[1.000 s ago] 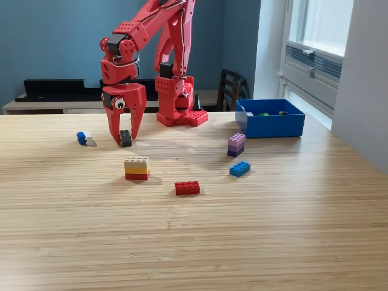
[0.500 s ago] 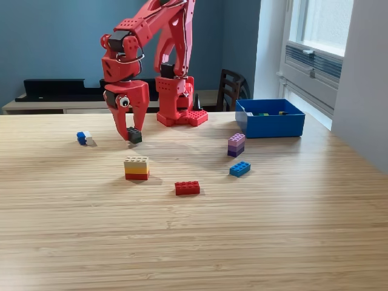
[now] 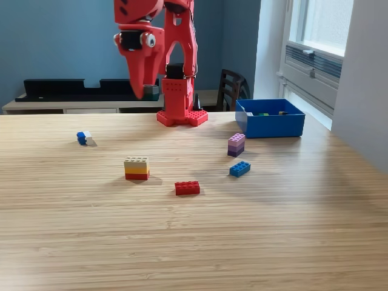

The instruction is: Grasp a lego block and put it in the bin.

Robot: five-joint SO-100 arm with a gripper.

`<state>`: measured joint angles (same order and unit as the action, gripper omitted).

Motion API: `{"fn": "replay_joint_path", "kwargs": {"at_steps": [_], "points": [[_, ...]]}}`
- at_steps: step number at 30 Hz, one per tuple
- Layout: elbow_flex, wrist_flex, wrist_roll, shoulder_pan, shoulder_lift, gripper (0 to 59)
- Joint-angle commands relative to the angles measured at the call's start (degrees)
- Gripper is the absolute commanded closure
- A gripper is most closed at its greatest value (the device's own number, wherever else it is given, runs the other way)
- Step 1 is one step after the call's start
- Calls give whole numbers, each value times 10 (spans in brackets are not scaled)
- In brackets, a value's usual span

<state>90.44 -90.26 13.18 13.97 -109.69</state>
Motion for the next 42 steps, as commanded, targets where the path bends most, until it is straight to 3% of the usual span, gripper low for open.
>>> {"fn": "replay_joint_path", "kwargs": {"at_steps": [1,18,31,42], "points": [[-33,-16,20,-154,-11,586],[-20,-15,47,-621,-4,586],[-87,-37,59,-811,185,586],[-167,-67,38,-944,258,586]]}}
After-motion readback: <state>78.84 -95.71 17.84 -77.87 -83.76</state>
